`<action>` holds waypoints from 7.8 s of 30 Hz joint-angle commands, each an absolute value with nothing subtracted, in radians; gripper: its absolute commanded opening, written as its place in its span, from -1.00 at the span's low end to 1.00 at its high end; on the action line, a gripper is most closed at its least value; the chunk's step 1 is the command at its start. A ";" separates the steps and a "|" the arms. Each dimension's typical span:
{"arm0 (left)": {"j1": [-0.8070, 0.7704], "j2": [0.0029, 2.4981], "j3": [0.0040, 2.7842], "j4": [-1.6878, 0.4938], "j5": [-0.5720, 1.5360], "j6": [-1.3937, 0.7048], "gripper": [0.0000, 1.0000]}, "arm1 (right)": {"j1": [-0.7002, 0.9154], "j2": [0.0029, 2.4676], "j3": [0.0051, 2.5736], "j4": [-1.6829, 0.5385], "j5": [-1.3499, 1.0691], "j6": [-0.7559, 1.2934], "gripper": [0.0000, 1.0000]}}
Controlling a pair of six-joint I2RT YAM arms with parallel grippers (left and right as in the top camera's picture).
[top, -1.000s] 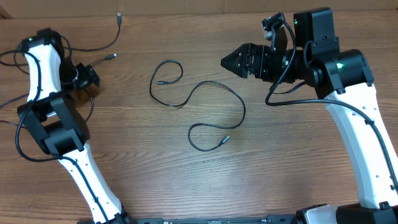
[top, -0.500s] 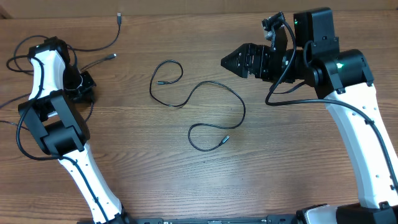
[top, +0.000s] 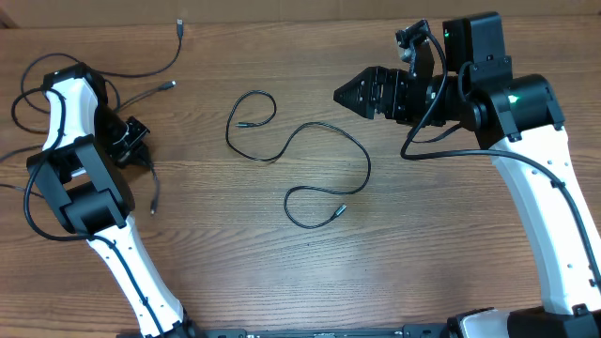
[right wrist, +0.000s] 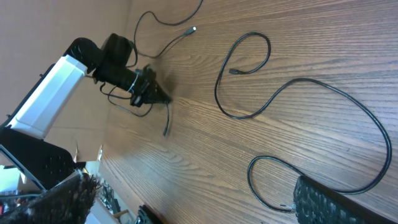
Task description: Untangle cables
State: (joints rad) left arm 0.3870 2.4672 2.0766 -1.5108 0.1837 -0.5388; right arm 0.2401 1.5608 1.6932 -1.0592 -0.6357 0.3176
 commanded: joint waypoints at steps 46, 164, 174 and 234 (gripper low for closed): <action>0.535 2.370 2.569 -1.691 0.215 -0.519 0.61 | 0.241 1.562 1.702 -1.084 -0.629 0.313 1.00; 0.929 1.894 1.663 -0.781 0.456 -0.575 0.76 | 0.241 1.562 1.702 -1.118 -0.527 0.307 1.00; 0.737 1.831 1.663 -0.875 0.909 -0.506 0.85 | 0.241 1.562 1.702 -1.129 -0.351 0.308 1.00; -0.780 2.281 1.663 -0.582 -0.034 -0.609 0.43 | -0.293 1.562 1.701 -1.341 -0.134 0.310 1.00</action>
State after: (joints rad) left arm -0.7616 2.2299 1.6585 -0.5838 -0.0166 -0.5888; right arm -0.2928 1.5608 1.6932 -1.3441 -0.1394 0.3141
